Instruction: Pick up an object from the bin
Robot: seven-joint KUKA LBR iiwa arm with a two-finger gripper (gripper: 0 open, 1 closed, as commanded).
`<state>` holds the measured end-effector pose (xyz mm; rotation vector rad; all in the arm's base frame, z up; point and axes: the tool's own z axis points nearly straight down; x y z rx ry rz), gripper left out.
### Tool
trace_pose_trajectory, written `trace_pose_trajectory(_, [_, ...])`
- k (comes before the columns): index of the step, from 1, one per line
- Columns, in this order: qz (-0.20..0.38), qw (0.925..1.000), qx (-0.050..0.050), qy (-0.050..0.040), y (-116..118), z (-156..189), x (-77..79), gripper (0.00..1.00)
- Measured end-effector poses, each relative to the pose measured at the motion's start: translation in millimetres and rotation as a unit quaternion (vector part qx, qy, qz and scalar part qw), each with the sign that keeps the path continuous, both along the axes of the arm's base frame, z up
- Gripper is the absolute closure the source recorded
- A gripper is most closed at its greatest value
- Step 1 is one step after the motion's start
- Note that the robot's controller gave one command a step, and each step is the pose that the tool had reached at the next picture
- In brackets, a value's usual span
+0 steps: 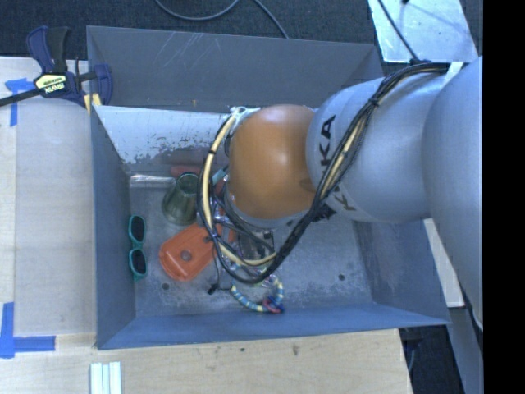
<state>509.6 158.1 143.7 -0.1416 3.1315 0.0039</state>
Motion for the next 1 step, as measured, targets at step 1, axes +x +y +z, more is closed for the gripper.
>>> trace_pose_trajectory(1, [0.080, 0.9968, -0.001, -0.0018, -27.6, -69.8, 60.9, 0.00])
